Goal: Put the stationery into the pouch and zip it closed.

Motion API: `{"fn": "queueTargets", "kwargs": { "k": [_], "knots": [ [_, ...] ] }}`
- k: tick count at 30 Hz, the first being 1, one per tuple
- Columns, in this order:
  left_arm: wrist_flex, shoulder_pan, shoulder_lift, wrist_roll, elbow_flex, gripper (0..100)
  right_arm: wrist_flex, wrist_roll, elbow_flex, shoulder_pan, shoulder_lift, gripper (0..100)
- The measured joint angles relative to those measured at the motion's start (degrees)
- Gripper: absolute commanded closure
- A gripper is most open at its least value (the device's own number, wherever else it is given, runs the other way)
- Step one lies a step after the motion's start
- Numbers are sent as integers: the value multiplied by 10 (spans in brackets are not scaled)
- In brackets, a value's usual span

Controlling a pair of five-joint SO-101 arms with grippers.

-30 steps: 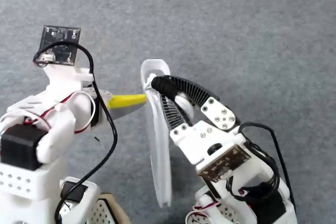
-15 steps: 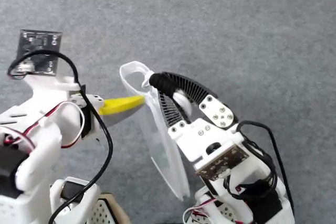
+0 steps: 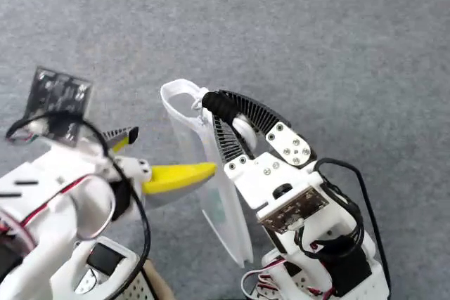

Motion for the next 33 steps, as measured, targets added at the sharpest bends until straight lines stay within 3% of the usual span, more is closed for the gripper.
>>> {"fn": "queueTargets", "kwargs": {
  "k": [19,23,33],
  "knots": [
    [-103,0,5,0,157,536,0,0,0,0,0,986],
    [-120,-38,5,1,183,536,0,0,0,0,0,986],
    [-102,-71,2,-21,200,536,0,0,1,0,0,986]
  ]
}}
